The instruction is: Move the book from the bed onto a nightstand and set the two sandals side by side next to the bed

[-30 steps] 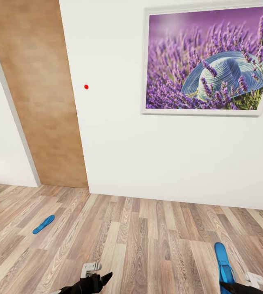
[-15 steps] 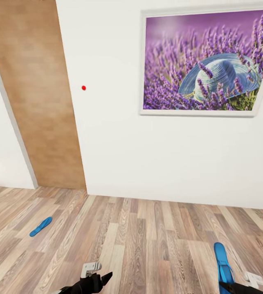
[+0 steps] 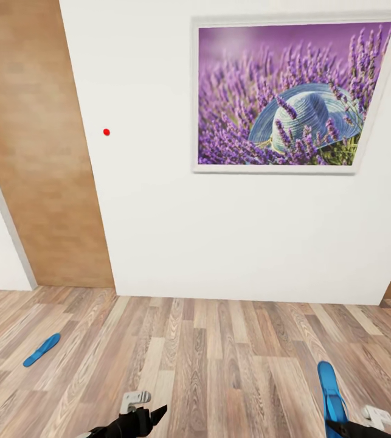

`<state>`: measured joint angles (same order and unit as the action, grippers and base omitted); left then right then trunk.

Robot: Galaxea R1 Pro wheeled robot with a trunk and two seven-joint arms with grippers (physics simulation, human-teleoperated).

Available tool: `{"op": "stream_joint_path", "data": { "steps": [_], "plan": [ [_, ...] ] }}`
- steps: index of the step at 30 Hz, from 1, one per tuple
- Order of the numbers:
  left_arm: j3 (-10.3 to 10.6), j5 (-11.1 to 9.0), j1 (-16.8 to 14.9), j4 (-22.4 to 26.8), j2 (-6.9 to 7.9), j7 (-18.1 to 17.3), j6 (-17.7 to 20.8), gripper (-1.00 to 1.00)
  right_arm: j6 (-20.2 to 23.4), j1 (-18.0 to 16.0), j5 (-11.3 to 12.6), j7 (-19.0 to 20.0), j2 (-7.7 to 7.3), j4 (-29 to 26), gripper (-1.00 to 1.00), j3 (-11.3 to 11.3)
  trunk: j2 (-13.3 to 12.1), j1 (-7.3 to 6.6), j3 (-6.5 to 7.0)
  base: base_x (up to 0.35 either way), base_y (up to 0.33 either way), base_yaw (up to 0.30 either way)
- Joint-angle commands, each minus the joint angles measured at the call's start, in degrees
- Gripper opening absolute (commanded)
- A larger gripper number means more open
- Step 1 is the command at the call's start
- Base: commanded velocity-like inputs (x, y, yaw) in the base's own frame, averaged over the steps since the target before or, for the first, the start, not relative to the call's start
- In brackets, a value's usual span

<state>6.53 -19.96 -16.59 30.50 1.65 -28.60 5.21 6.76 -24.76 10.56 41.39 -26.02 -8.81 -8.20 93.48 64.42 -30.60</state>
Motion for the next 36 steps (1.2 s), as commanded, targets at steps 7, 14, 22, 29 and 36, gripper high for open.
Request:
{"op": "stream_joint_path", "data": {
  "steps": [7, 14, 22, 29, 36],
  "plan": [
    [0.17, -0.67, -0.03, 0.09, 0.1, 0.0, 0.5, 1.0, 0.71, -0.03, 0.49, 0.18, 0.0, -0.02, -1.0, -0.24, 0.03, 0.02, -0.06, 0.264, -0.095, -0.002],
    [0.15, -0.69, -0.02, 0.09, 0.11, 0.03, 0.5, 1.0, 0.66, -0.03, 0.43, 0.18, 1.11, -0.05, -1.0, -0.3, 0.03, 0.02, -0.06, 0.304, -0.015, 0.0],
    [0.15, -0.7, -0.03, 0.09, 0.11, 0.03, 0.5, 1.0, 0.62, -0.03, 0.43, 0.14, 1.92, -0.06, -1.0, -0.33, 0.03, 0.02, -0.06, 0.324, -0.001, 0.0],
    [0.15, -0.7, -0.03, 0.09, 0.09, 0.03, 0.5, 1.0, 0.62, -0.03, 0.39, 0.09, 2.02, -0.06, -1.0, -0.33, 0.03, 0.02, -0.06, 0.331, 0.0, 0.0],
    [0.15, -0.7, -0.02, 0.01, 0.11, 0.15, 0.53, 1.0, 0.62, -0.03, 0.29, 0.06, 2.09, 0.04, -1.0, -0.31, 0.03, 0.02, -0.06, 0.332, 0.0, 0.0]
  ]
}}
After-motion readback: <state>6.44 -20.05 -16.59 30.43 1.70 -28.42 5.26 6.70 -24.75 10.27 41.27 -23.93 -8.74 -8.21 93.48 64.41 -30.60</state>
